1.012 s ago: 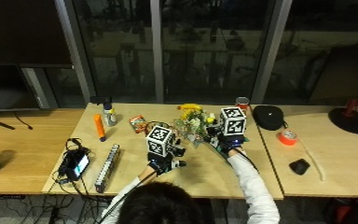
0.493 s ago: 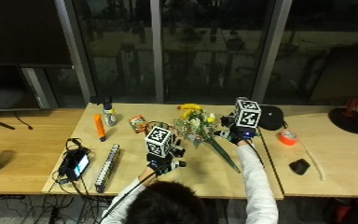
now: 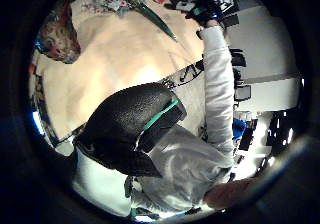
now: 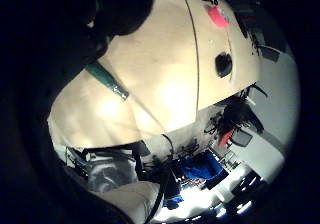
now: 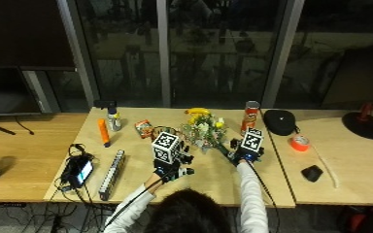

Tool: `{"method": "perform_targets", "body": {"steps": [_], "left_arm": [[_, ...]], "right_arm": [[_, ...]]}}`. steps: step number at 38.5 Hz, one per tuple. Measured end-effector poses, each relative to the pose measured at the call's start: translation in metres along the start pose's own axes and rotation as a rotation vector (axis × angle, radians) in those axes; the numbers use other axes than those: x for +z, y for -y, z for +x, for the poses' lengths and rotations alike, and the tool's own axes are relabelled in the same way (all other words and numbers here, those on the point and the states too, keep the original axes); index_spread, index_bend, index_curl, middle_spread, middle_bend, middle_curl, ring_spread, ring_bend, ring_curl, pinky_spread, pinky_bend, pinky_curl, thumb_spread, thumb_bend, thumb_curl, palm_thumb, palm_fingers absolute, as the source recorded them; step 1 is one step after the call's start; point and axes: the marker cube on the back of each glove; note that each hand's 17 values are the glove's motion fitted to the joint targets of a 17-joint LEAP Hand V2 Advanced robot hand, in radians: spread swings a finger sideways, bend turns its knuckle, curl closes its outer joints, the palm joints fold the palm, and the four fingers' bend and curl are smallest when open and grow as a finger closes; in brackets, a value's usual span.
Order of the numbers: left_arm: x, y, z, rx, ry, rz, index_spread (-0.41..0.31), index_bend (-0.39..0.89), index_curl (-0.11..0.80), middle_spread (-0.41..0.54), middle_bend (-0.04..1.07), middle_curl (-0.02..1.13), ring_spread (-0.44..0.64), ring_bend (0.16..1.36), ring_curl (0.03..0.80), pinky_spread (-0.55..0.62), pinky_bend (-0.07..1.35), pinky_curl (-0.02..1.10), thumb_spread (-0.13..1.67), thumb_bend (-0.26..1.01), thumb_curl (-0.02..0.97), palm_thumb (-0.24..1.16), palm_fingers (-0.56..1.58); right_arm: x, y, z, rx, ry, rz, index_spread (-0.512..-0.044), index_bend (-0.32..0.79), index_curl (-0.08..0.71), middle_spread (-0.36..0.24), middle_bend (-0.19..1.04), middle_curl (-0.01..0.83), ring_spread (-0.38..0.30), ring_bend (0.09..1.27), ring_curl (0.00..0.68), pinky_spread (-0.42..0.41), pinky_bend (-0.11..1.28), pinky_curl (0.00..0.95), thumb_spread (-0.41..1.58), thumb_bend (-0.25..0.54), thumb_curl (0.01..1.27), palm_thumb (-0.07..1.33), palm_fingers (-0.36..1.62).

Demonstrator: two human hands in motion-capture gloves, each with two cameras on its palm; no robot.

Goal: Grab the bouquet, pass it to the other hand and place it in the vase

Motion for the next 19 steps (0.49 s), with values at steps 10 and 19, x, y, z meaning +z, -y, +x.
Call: {"method": "perform_targets", "body": {"steps": [10, 19], "left_arm": [[0.011, 0.001, -0.001, 0.002, -0.026, -0.02, 0.02, 0.18, 0.333, 0.324, 0.16, 0.2, 0.51, 0.46, 0.198, 0.48, 0.29, 0.28, 0.92, -0.03, 0.293, 0.07, -0.03], [0.011, 0.001, -0.011, -0.014, -0.007, -0.03, 0.02, 0.18, 0.342, 0.324, 0.16, 0.21, 0.51, 0.45, 0.204, 0.48, 0.29, 0.29, 0.93, -0.03, 0.298, 0.07, -0.03]], "right_arm": [[0.061, 0.036, 0.005, 0.038, -0.081, 0.131, -0.238, 0.09, 0.075, 0.072, 0.25, 0.324, 0.099, 0.7, 0.314, 0.239, 0.86, 0.358, 1.08, -0.03, 0.32, 0.5, 0.22], [0.08, 0.049, 0.009, 0.0, -0.033, 0.361, -0.28, 0.45, 0.23, -0.007, 0.28, 0.345, 0.079, 0.53, 0.271, 0.226, 0.55, 0.281, 1.12, 0.034, 0.33, 0.58, 0.39]]}}
